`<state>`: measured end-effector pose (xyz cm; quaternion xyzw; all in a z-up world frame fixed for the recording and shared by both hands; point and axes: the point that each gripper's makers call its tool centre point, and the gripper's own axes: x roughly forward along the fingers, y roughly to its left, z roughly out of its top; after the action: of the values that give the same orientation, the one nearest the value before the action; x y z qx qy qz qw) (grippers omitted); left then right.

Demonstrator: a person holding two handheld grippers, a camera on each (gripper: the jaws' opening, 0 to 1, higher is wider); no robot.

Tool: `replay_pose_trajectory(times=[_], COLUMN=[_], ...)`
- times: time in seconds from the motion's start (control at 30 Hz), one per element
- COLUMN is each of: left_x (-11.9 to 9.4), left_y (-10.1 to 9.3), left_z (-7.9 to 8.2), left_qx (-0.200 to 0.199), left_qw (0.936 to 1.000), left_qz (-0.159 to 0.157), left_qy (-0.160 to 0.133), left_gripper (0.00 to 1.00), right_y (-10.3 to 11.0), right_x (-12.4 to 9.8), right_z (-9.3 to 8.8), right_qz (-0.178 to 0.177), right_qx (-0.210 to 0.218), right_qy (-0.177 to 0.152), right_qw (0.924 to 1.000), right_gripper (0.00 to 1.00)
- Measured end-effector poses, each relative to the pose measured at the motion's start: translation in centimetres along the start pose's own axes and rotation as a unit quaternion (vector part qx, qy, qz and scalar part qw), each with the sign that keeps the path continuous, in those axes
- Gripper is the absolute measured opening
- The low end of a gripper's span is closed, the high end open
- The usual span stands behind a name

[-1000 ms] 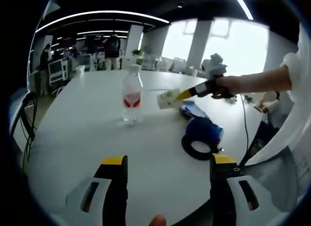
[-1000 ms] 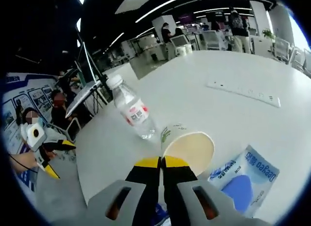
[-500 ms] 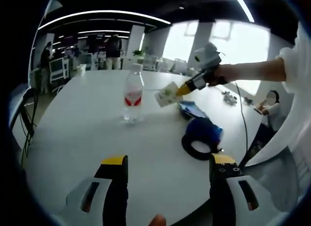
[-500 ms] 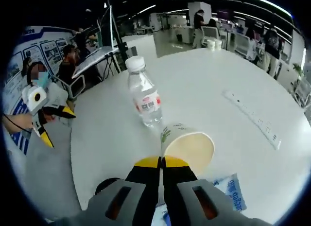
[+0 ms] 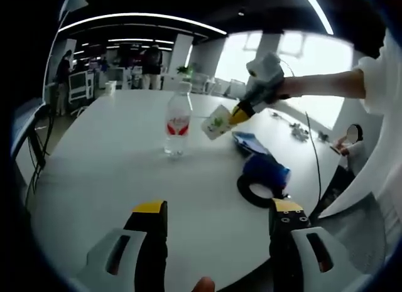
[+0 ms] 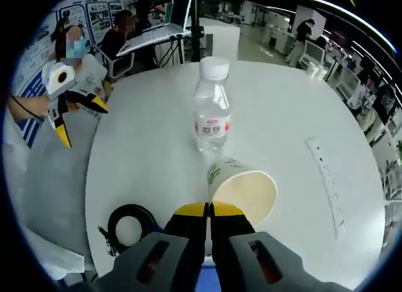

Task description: Arrange the tabletop items into an orderly group along one side of the table until the central work area is clear of visible clutter.

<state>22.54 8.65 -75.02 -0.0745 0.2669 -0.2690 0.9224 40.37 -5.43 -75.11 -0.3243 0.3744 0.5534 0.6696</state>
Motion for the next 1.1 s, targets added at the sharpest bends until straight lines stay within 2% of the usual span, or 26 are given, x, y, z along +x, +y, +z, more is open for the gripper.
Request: replay_pose_trajectory(times=[0.13, 0.27, 0.33, 0.57, 0.67, 0.83, 0.93, 1.1], left_x=[-0.2, -0.3, -0.3, -0.4, -0.4, -0.4, -0.3, -0.4], left_y=[0.1, 0.3, 0.3, 0.6, 0.7, 0.5, 0.5, 0.8], left_z=[0.4, 0.4, 0.6, 0.7, 0.7, 0.7, 0.6, 0.8], left_qx=[0.000, -0.004, -0.003, -0.005, -0.008, -0.008, -0.004, -0.013], left_qw=[1.0000, 0.9999, 0.9999, 0.9997, 0.9997, 0.9996, 0.9997, 0.9994], left_qz=[0.002, 0.005, 0.005, 0.010, 0.011, 0.011, 0.011, 0.014], left_qy=[-0.008, -0.012, -0.016, -0.021, -0.023, -0.024, -0.020, -0.029], left_gripper=[0.62, 0.62, 0.63, 0.64, 0.64, 0.64, 0.64, 0.63], right_y=[-0.4, -0.4, -0.3, 0.4, 0.1, 0.0, -0.3, -0.2], right_x=[0.4, 0.5, 0.6, 1.4, 1.7, 2.2, 2.4, 2.6], right_z=[0.1, 0.6, 0.8, 0.4, -0.3, -0.1, -0.2, 0.3], right_qz=[0.007, 0.014, 0.021, 0.045, 0.046, 0.055, 0.053, 0.060], right_qx=[-0.035, -0.048, -0.067, -0.096, -0.133, -0.142, -0.159, -0.195], right_qy=[0.027, 0.035, 0.042, 0.069, 0.101, 0.109, 0.123, 0.132], right_qw=[0.9990, 0.9982, 0.9966, 0.9920, 0.9849, 0.9824, 0.9782, 0.9699], right_gripper=[0.00, 0.00, 0.00, 0.00, 0.00, 0.00, 0.00, 0.00])
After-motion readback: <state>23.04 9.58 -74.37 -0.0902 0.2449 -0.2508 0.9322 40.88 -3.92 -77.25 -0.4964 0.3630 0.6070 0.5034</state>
